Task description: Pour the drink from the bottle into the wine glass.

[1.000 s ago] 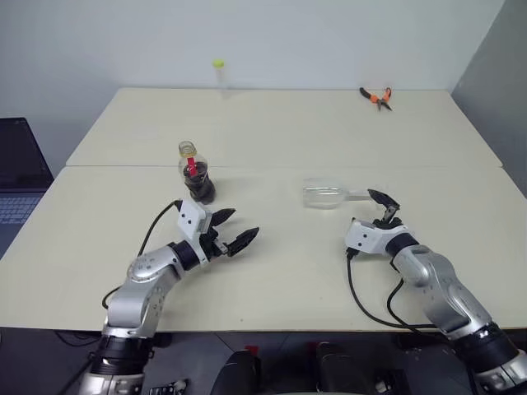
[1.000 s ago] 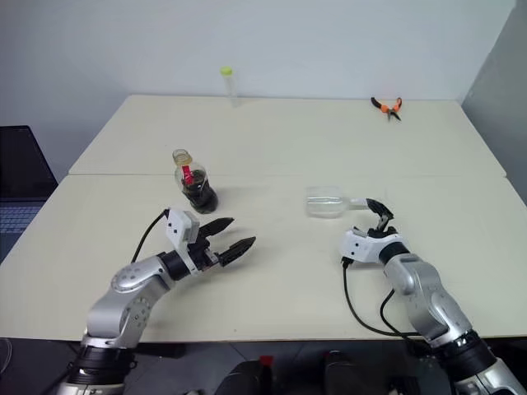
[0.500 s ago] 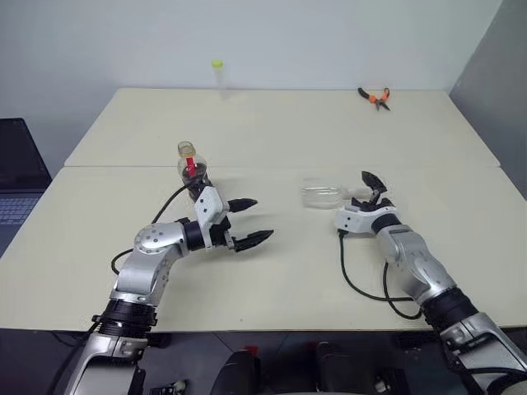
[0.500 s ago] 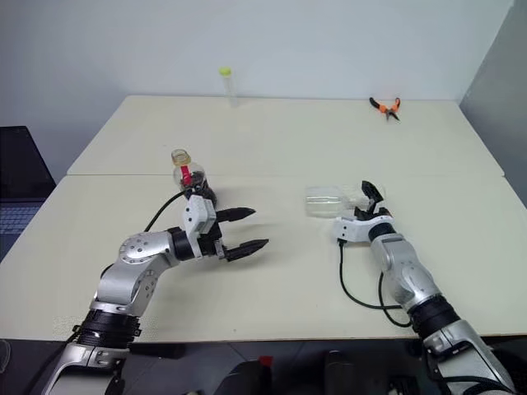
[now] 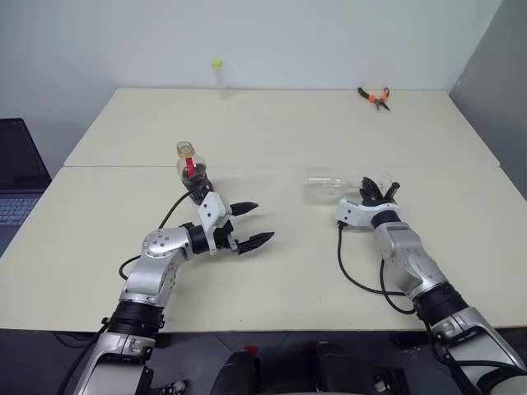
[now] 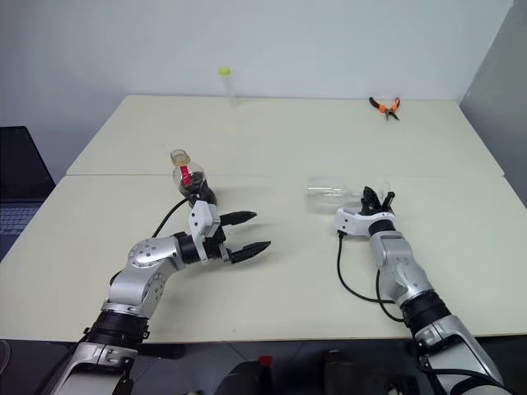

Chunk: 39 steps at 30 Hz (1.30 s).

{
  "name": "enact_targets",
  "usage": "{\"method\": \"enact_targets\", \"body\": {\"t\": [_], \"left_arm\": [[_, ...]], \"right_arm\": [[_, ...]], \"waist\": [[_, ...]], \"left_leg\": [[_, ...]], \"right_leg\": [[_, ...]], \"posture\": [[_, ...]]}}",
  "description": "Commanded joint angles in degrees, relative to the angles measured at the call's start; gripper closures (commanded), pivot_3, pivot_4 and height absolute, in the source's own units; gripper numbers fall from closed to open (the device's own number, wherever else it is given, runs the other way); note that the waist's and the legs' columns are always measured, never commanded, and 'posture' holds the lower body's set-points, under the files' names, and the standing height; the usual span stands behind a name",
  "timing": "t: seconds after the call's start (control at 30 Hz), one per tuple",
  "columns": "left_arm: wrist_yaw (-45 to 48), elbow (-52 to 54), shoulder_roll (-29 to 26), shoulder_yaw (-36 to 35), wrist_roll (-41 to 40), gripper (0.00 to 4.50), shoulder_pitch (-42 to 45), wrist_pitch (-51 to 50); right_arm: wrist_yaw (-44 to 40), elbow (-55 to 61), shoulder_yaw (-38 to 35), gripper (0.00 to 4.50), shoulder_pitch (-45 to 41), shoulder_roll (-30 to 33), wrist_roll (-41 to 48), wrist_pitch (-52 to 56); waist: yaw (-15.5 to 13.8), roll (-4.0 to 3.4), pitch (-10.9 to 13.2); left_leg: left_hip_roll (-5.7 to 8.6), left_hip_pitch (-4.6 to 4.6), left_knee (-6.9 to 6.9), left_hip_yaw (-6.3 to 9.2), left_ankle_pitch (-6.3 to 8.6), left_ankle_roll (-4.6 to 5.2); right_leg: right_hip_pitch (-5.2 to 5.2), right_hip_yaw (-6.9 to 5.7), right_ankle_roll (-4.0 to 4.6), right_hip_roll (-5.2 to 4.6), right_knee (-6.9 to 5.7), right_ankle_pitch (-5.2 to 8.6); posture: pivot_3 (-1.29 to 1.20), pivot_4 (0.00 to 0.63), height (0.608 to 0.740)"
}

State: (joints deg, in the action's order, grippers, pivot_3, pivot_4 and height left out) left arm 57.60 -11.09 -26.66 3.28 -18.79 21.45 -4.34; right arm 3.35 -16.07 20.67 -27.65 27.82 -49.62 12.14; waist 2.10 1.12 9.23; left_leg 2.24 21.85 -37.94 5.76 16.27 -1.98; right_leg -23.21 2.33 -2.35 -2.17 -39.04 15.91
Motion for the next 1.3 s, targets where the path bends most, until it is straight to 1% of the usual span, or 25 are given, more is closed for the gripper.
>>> {"method": "enact_targets", "body": {"t": [0.03,0.1,0.17,0.23,0.27,0.33,0.4,0.47,0.67,0.8,0.97,1.1,1.3], "left_arm": [[-1.2,2.9,-0.5,-2.5,-1.1,0.0,-1.4,-0.5],[-1.0,4.0,-1.1,-3.2,-1.8,0.0,-2.6,-1.5],[0.1,5.7,-2.1,-3.7,-3.0,0.0,-3.8,-3.4],[1.8,8.2,-3.6,-4.1,-5.3,0.0,-5.1,-6.5],[2.6,9.3,-4.5,-4.3,-6.1,0.0,-5.7,-7.8],[3.4,10.7,-5.6,-4.6,-7.1,0.0,-6.2,-9.4],[3.8,12.4,-6.7,-5.2,-8.8,0.0,-6.2,-12.0],[3.8,13.8,-7.6,-5.9,-9.7,0.0,-6.1,-13.7],[2.7,17.3,-8.6,-7.2,-11.7,0.0,-5.9,-17.3],[2.5,19.7,-9.4,-8.3,-13.0,0.0,-6.3,-19.2],[3.1,22.0,-11.1,-9.4,-14.8,0.0,-7.2,-21.3],[4.0,22.4,-12.2,-9.8,-15.5,0.0,-6.9,-22.2],[1.3,22.3,-11.6,-12.0,-16.5,0.0,-4.9,-21.1]], "right_arm": [[-4.6,10.5,-5.1,4.35,1.7,0.8,5.2,0.0],[-8.7,15.6,-8.2,4.35,3.7,-0.7,11.4,0.0],[-12.6,18.6,-11.7,4.35,5.4,-4.8,20.6,0.7],[-16.2,19.5,-13.7,4.35,6.4,-8.4,28.8,-1.5],[-19.3,19.0,-14.2,4.35,6.7,-10.2,34.2,-4.1],[-23.5,17.8,-14.9,4.35,6.7,-12.6,41.2,-7.5],[-25.6,13.9,-15.1,4.35,5.4,-15.8,45.7,-8.2],[-27.9,6.4,-15.0,4.35,2.8,-18.9,49.2,-11.5],[-31.5,-13.2,-15.8,4.35,-5.6,-24.8,53.3,-22.0],[-33.6,-20.5,-15.9,4.35,-7.6,-26.1,54.0,-28.2],[-34.9,-22.0,-16.0,4.35,-6.6,-25.9,54.3,-31.6],[-35.0,-22.0,-16.0,4.35,-6.0,-25.8,54.3,-31.8],[-35.2,-21.7,-15.9,4.35,-5.5,-26.1,54.8,-31.6]], "waist": [[0.0,-0.01,0.0],[0.1,-0.01,0.0],[0.3,-0.01,0.0],[0.4,-0.01,0.0],[0.4,-0.02,0.0],[0.4,-0.07,0.0],[0.5,-0.08,0.1],[0.5,-0.08,0.1],[0.8,-0.12,0.1],[0.9,-0.12,0.1],[1.0,-0.13,0.1],[1.0,-0.13,0.1],[1.0,-0.14,0.1]], "left_leg": [[0.0,0.01,0.0,-0.01,0.0,0.0],[-0.02,0.02,0.03,-0.01,0.01,0.01],[-0.03,0.02,0.04,0.02,0.12,0.21],[-0.09,0.01,0.04,0.09,0.13,0.23],[-0.12,0.01,0.04,0.11,0.13,0.23],[-0.12,0.0,0.05,0.14,0.14,0.24],[-0.09,0.0,0.03,0.14,0.14,0.24],[-0.07,-0.02,0.03,0.14,0.14,0.24],[-0.04,-0.03,0.05,0.14,0.11,0.2],[-0.03,-0.02,0.06,0.15,0.1,0.18],[-0.03,-0.03,0.06,0.15,0.11,0.19],[-0.05,-0.03,0.06,0.18,0.11,0.19],[-0.05,-0.03,0.06,0.2,0.11,0.19]], "right_leg": [[-0.01,0.01,0.0,0.0,0.01,0.0],[-0.03,0.02,0.0,0.0,0.03,0.0],[-0.02,0.01,0.0,0.0,0.03,0.0],[0.0,-0.03,0.0,0.0,0.01,0.0],[0.0,-0.04,0.0,0.0,0.01,0.0],[0.01,-0.07,0.01,0.0,0.01,-0.01],[0.01,-0.09,0.01,0.01,0.01,-0.01],[0.03,-0.08,0.01,0.01,0.01,-0.01],[-0.01,-0.07,0.02,0.01,0.03,-0.01],[-0.01,-0.07,0.02,0.01,0.05,-0.01],[-0.02,-0.05,0.02,0.0,0.03,-0.01],[-0.03,-0.06,0.02,0.0,0.01,-0.01],[-0.03,-0.07,0.02,0.0,0.0,-0.01]], "posture": [[0.0,0.15,0.74],[0.0,0.15,0.74],[0.0,0.15,0.74],[0.0,0.15,0.74],[0.0,0.15,0.74],[0.0,0.15,0.74],[0.0,0.15,0.74],[0.0,0.15,0.74],[0.0,0.15,0.74],[0.0,0.15,0.74],[0.0,0.15,0.74],[0.0,0.15,0.74],[0.0,0.15,0.74]]}}
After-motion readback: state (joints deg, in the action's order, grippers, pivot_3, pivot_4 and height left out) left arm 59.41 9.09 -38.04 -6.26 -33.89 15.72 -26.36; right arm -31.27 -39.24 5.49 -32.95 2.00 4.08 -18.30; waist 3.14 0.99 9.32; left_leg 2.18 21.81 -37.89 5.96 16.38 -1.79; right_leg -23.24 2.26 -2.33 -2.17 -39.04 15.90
